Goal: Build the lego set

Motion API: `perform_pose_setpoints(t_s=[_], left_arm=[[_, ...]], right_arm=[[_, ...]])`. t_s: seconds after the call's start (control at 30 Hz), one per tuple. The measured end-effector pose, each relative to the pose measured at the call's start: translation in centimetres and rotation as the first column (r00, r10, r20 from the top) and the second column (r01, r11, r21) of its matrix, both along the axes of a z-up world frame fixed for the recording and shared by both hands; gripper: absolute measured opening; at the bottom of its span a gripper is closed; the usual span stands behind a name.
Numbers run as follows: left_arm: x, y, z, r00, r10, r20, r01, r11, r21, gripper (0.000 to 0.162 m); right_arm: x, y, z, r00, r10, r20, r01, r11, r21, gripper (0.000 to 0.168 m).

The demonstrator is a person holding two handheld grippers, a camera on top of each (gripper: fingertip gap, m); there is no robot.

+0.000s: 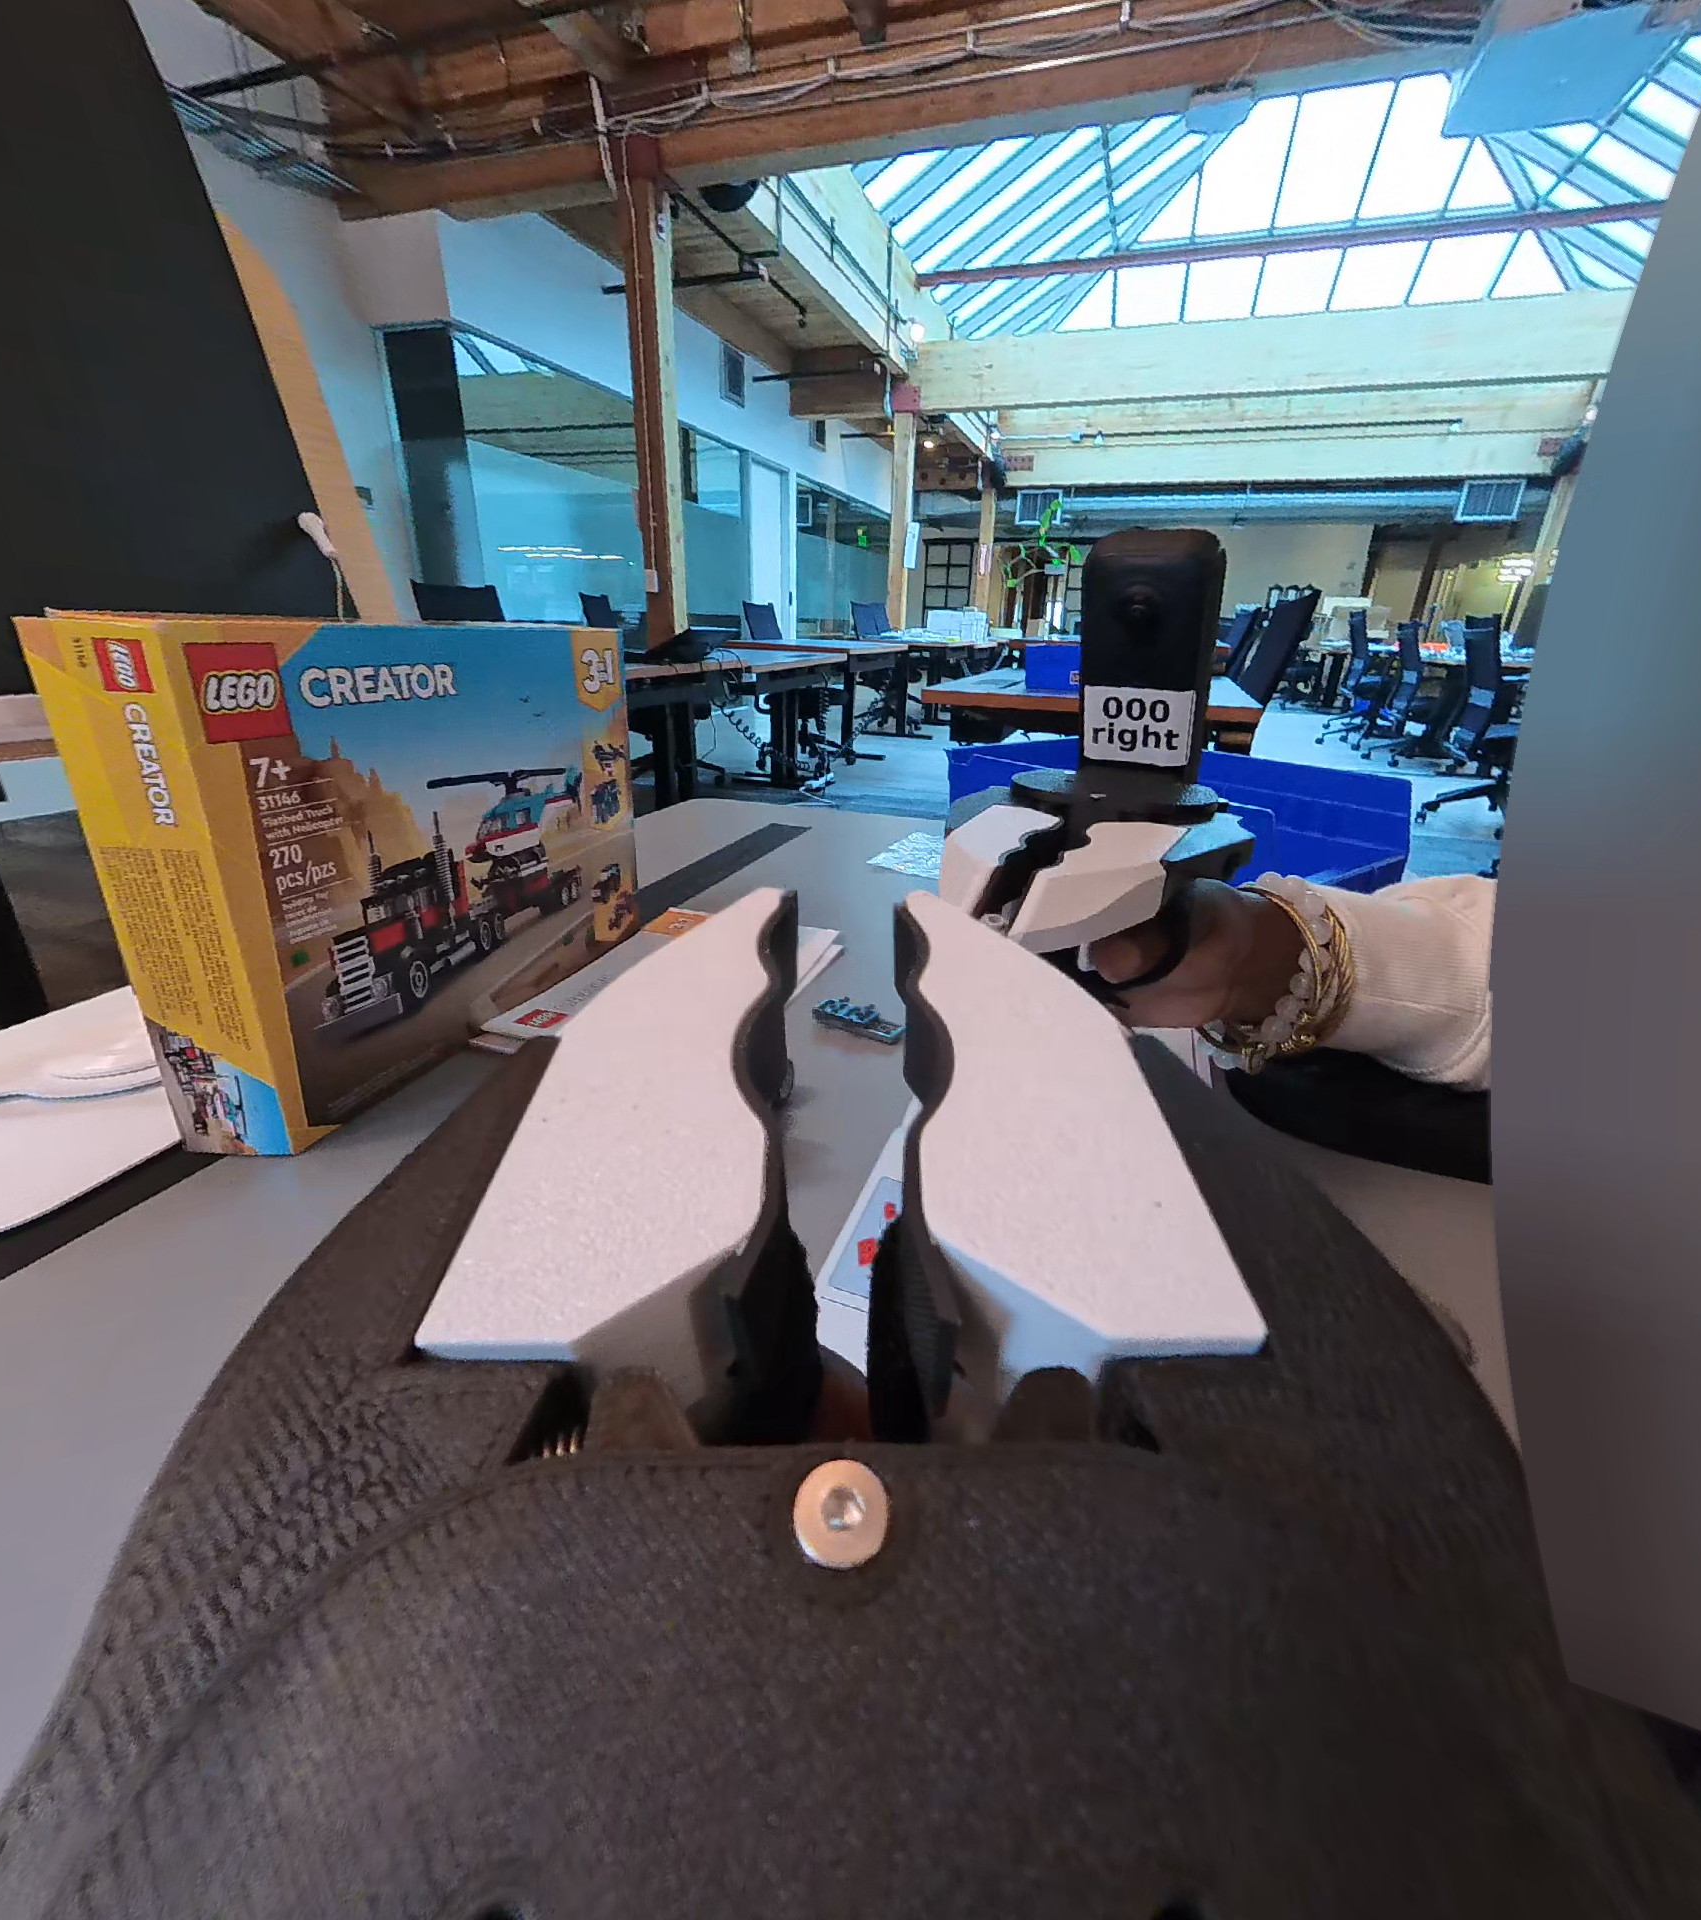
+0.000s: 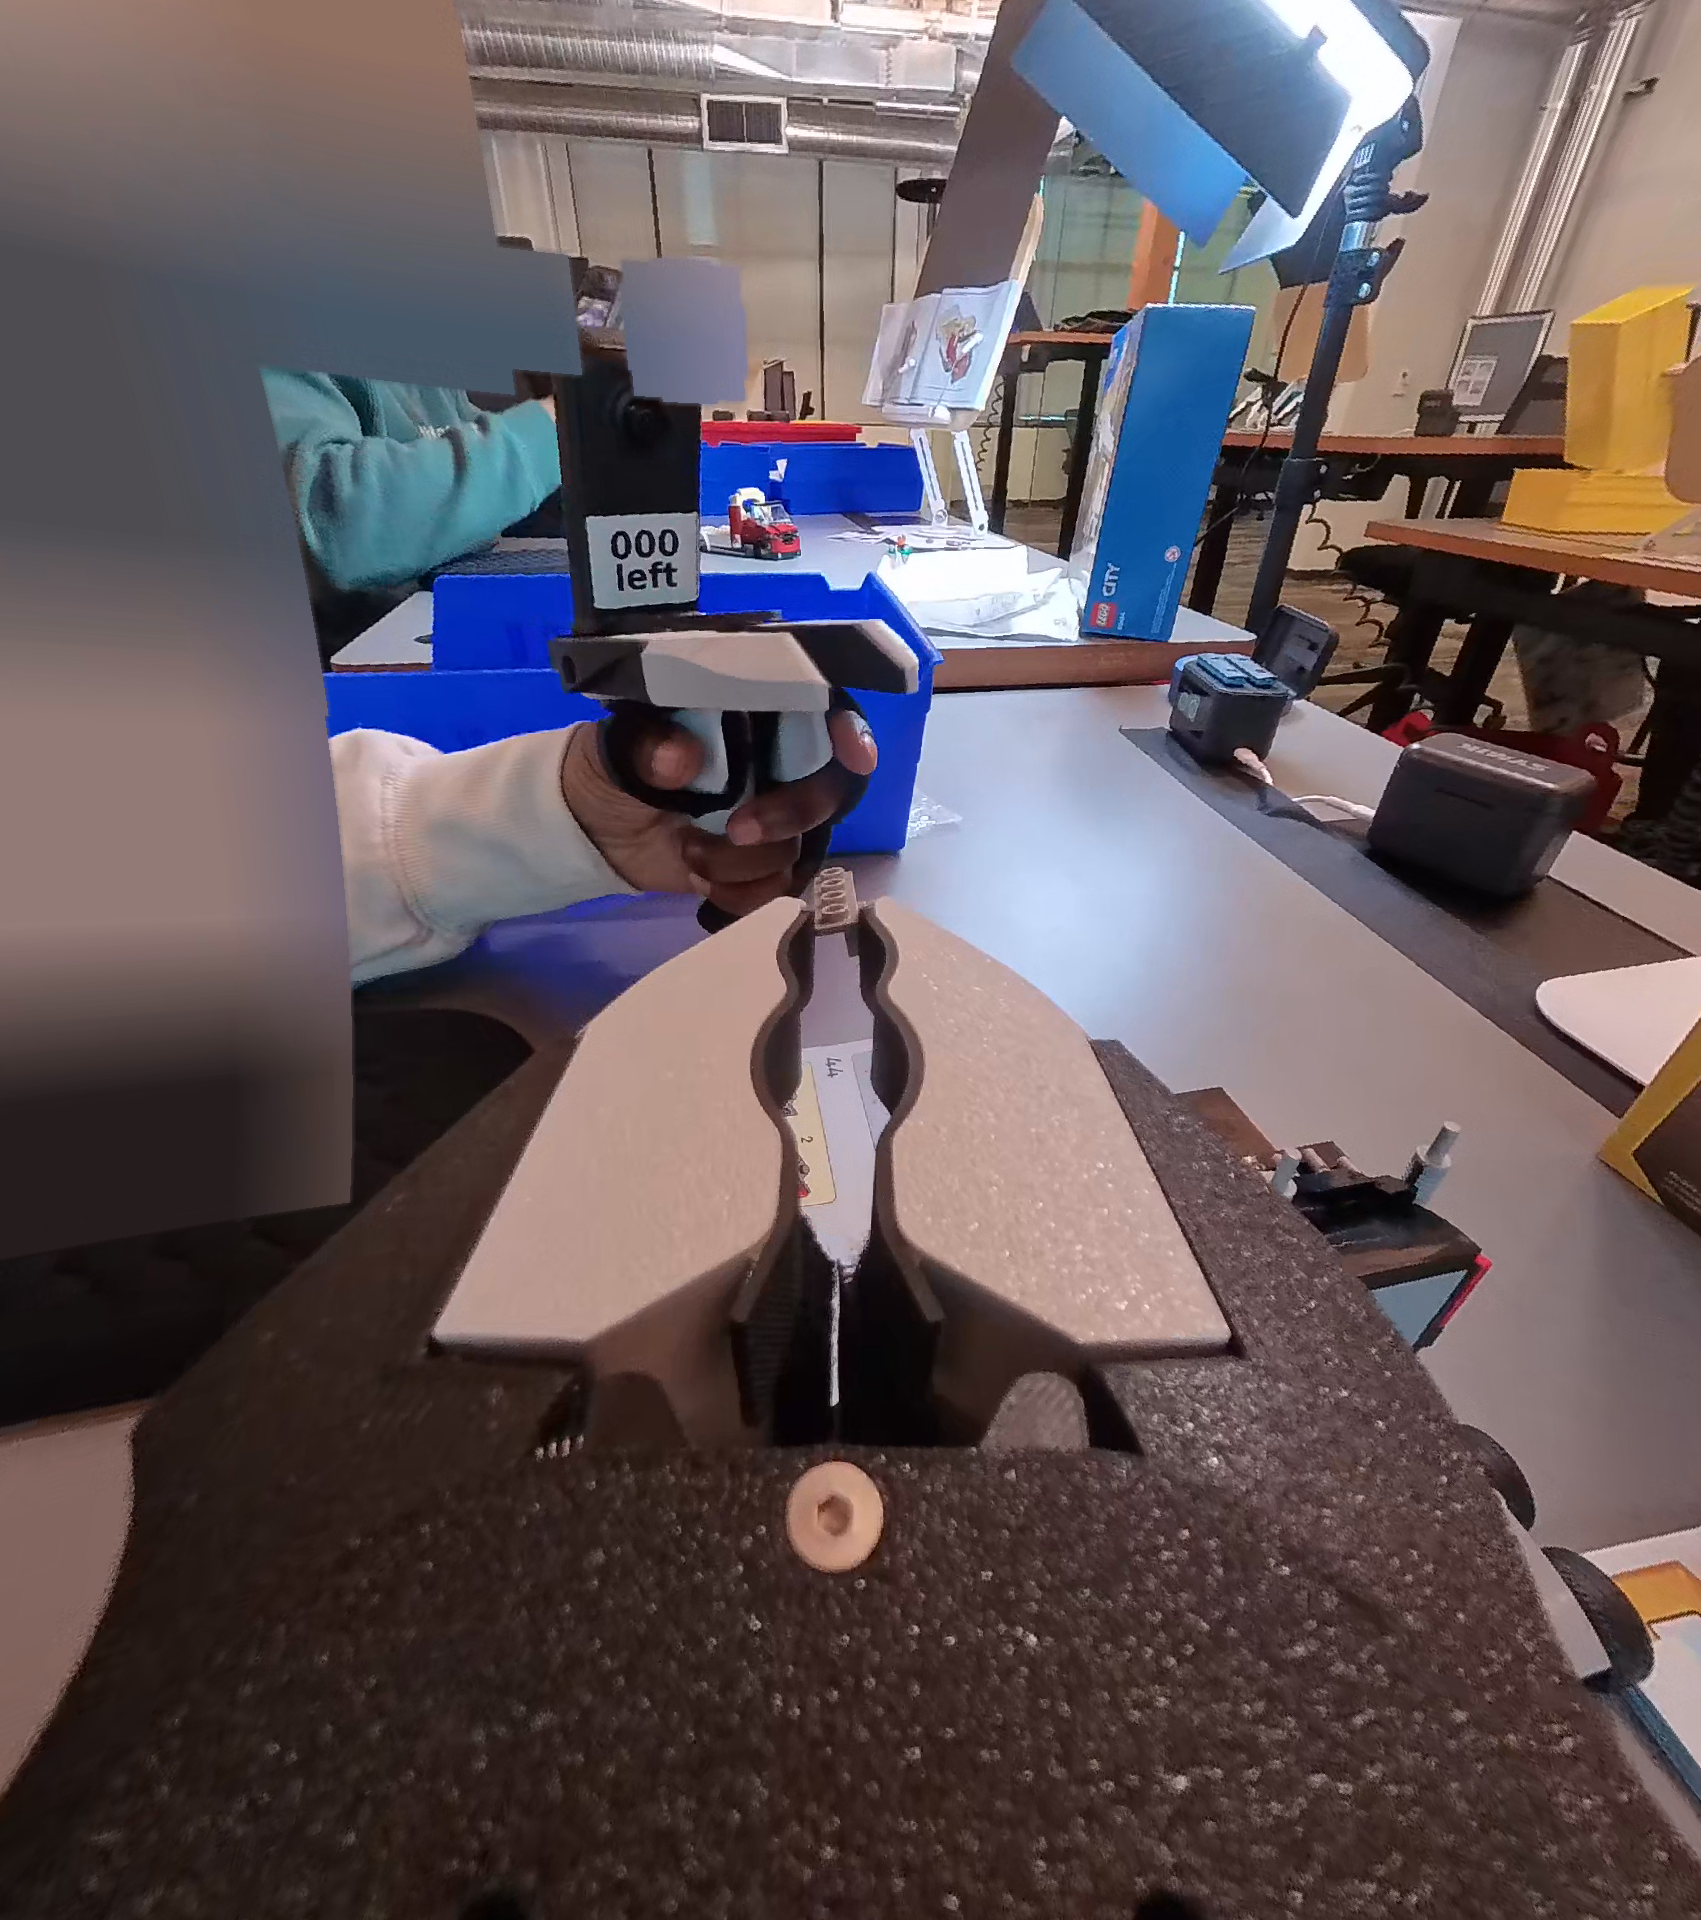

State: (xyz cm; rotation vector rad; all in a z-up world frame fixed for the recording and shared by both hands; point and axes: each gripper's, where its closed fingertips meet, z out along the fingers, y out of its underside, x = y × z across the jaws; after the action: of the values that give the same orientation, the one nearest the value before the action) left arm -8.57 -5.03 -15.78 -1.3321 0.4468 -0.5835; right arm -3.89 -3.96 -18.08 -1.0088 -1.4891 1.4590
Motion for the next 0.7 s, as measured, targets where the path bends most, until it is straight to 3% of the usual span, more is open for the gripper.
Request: perform_pose_setpoints(t_s=[0.47,0.7], left_arm=[[2.9,-0.6,-0.9,0.988,-0.147,-0.046,0.145,0.989,-0.037,0.027],[3.5,-0.5,-1.5,0.984,-0.161,-0.072,0.157,0.986,-0.056,0.027]], right_arm=[[0.0,-0.5,0.4,0.999,0.033,-0.028,-0.035,0.997,-0.061,0.008],[0.0,-0.9,0.5,0.998,0.053,-0.037,-0.056,0.996,-0.072,0.008]])
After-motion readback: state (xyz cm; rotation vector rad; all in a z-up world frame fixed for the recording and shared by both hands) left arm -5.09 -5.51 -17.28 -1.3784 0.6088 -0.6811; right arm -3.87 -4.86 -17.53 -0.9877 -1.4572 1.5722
